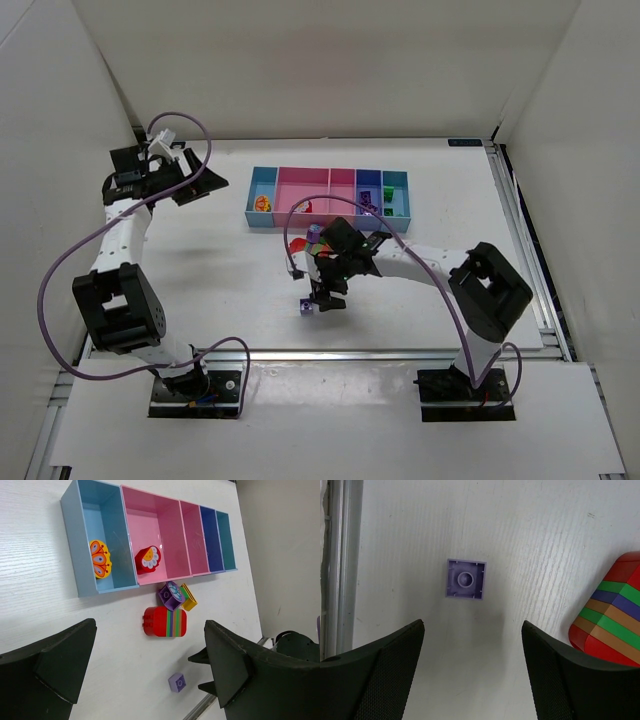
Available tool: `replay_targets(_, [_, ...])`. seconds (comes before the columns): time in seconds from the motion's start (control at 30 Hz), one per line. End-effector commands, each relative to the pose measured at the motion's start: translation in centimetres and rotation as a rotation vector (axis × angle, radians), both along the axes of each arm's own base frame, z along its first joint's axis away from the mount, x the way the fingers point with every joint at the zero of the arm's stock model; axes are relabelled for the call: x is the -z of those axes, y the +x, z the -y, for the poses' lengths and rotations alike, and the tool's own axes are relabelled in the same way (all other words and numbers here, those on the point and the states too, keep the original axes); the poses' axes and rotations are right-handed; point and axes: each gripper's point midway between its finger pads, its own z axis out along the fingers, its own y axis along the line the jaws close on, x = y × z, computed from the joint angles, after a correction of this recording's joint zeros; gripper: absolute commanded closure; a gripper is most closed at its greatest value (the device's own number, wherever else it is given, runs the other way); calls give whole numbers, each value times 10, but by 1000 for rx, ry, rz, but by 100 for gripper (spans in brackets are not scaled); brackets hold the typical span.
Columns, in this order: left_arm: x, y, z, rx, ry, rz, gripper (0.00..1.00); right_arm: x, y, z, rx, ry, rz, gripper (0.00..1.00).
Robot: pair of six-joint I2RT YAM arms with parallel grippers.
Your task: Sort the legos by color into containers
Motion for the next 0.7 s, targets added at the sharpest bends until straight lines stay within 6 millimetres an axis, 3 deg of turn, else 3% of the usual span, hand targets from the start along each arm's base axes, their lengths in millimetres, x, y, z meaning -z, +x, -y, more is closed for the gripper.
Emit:
replay_targets(0.0, [-14,-3,-7,-3,23,61,1,-12,3,-11,-3,25,-2,18])
replay_targets(0.23, [-11,-6,-15,-14,17,54,1,-10,-10,-19,-58,29,-29,21])
replay_targets(0.67, [-6,-11,-46,-49,19,47,1,-4,-17,-36,-87,18,-102,26])
